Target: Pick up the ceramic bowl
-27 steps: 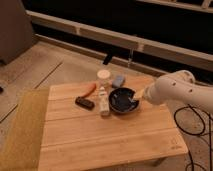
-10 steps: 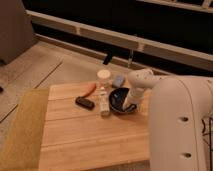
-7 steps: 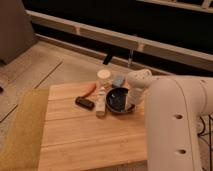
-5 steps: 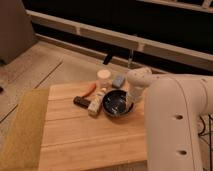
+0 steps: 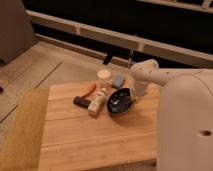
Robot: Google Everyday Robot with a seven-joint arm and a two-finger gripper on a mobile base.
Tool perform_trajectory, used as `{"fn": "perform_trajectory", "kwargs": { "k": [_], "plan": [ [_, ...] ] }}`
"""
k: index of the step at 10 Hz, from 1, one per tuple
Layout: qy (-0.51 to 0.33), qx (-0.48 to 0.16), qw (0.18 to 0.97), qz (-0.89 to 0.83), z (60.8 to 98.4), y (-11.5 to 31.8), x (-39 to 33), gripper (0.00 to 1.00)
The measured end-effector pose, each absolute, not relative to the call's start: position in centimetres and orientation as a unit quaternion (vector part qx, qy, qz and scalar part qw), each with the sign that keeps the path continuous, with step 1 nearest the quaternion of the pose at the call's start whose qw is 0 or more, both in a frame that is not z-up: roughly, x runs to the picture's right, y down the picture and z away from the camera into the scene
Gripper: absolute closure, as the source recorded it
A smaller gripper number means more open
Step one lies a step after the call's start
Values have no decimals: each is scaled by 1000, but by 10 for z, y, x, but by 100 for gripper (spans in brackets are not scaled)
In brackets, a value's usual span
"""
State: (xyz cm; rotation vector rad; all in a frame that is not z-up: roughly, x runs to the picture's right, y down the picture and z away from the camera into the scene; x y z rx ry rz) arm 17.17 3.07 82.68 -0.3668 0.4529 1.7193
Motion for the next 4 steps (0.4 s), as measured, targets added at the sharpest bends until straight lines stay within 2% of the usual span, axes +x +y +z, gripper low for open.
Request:
{"fn": "perform_trajectory", "kwargs": {
  "k": [2, 4],
  "plan": [
    [142, -128, 647, 738, 789, -10, 147, 100],
    [120, -112, 661, 732, 766, -27, 136, 100]
  ]
}}
